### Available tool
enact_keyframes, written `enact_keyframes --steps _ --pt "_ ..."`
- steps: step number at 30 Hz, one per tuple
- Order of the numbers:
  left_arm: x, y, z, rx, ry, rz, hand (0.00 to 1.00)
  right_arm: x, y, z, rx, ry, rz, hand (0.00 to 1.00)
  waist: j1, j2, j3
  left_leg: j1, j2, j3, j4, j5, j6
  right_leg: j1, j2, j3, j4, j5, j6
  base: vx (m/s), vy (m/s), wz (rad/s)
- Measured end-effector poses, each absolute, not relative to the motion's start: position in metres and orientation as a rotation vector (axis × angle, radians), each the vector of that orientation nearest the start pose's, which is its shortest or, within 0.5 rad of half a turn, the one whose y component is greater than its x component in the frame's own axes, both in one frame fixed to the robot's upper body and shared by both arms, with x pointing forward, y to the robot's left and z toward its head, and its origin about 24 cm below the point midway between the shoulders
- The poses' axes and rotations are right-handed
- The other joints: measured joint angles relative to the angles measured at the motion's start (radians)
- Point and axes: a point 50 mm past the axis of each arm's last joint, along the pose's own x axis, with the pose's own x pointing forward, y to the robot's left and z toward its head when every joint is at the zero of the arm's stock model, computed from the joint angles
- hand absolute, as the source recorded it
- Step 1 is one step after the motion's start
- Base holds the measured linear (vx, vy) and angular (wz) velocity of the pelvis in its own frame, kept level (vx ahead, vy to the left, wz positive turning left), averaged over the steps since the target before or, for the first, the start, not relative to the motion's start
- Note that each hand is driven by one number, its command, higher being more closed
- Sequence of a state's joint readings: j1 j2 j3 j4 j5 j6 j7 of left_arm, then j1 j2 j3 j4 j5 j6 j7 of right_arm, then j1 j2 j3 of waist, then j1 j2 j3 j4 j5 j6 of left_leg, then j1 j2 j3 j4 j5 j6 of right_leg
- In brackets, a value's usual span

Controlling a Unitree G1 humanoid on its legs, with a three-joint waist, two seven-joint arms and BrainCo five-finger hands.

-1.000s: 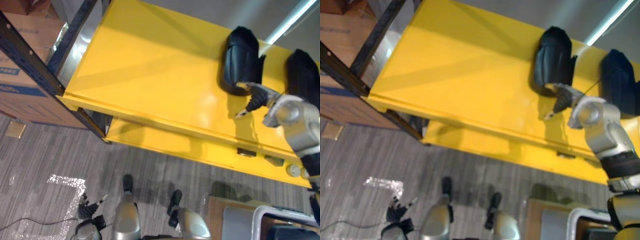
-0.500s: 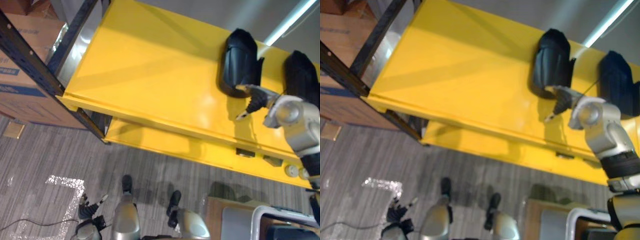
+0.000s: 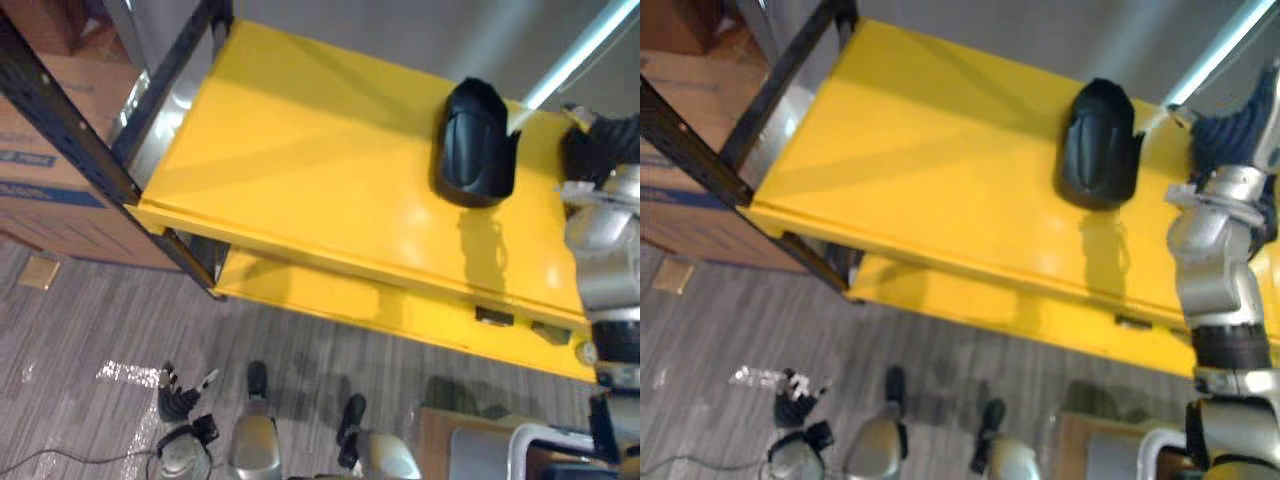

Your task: Walk over and take plastic housings, then place them on the shelf

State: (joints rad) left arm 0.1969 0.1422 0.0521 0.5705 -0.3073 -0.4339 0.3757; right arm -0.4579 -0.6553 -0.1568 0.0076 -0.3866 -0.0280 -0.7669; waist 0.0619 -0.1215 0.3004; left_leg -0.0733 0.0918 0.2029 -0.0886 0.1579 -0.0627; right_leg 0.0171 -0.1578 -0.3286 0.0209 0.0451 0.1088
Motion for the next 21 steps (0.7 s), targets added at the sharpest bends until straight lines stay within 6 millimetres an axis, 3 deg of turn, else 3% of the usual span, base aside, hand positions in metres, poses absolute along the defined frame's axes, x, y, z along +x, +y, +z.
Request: enact_keyframes --steps 5,8,13,14,16,17,21 --pt "0.157 0.221 -0.061 -0.133 0.225 0.619 0.00 0.237 -0.299 0.209 -0.620 -0.806 -1.067 0.00 -0.035 0.026 -0.074 0.021 -0.005 0.004 -0.001 -0.013 -0.001 0.021 -0.002 -0.002 -0.005 -0.014 0.008 0.00 0.005 -0.02" --pt "0.151 0.212 -0.065 -0.162 0.251 0.624 0.00 0.214 -0.303 0.163 -0.519 -0.678 -1.070 0.00 -0.059 0.052 -0.107 0.035 -0.004 0.015 -0.001 -0.013 -0.002 0.032 -0.002 0.002 -0.018 -0.014 0.010 0.00 0.003 -0.11" --pt "0.130 0.208 -0.082 -0.164 0.362 0.680 0.00 0.171 -0.289 0.086 -0.314 -0.432 -1.096 0.00 -0.077 0.083 -0.135 0.048 0.002 0.022 -0.001 -0.024 -0.009 0.042 0.002 0.005 -0.033 -0.015 0.013 -0.01 -0.001 -0.06" --pt "0.117 0.212 -0.095 -0.137 0.442 0.706 0.00 0.156 -0.281 0.048 -0.221 -0.281 -1.111 0.00 -0.077 0.083 -0.137 0.063 0.003 0.024 -0.001 -0.030 -0.007 0.057 0.002 0.007 -0.034 -0.017 0.014 0.01 0.000 -0.05" --pt "0.108 0.215 -0.103 -0.105 0.496 0.720 0.00 0.146 -0.274 0.023 -0.165 -0.179 -1.126 0.00 -0.076 0.080 -0.140 0.070 0.003 0.030 -0.001 -0.033 -0.008 0.059 0.002 0.014 -0.034 -0.017 0.014 0.01 0.005 -0.11" --pt "0.096 0.218 -0.112 -0.083 0.558 0.741 0.00 0.139 -0.264 -0.004 -0.115 -0.066 -1.124 0.00 -0.076 0.079 -0.140 0.074 0.003 0.041 -0.001 -0.035 -0.007 0.058 0.002 0.029 -0.034 -0.017 0.014 0.01 0.012 -0.17" --pt "0.077 0.217 -0.127 -0.031 0.671 0.739 0.00 0.125 -0.246 -0.056 -0.098 0.187 -1.058 0.00 -0.073 0.078 -0.143 0.081 -0.001 0.059 -0.001 -0.041 -0.001 0.058 -0.007 0.041 -0.035 -0.017 0.015 0.02 0.017 -0.12"
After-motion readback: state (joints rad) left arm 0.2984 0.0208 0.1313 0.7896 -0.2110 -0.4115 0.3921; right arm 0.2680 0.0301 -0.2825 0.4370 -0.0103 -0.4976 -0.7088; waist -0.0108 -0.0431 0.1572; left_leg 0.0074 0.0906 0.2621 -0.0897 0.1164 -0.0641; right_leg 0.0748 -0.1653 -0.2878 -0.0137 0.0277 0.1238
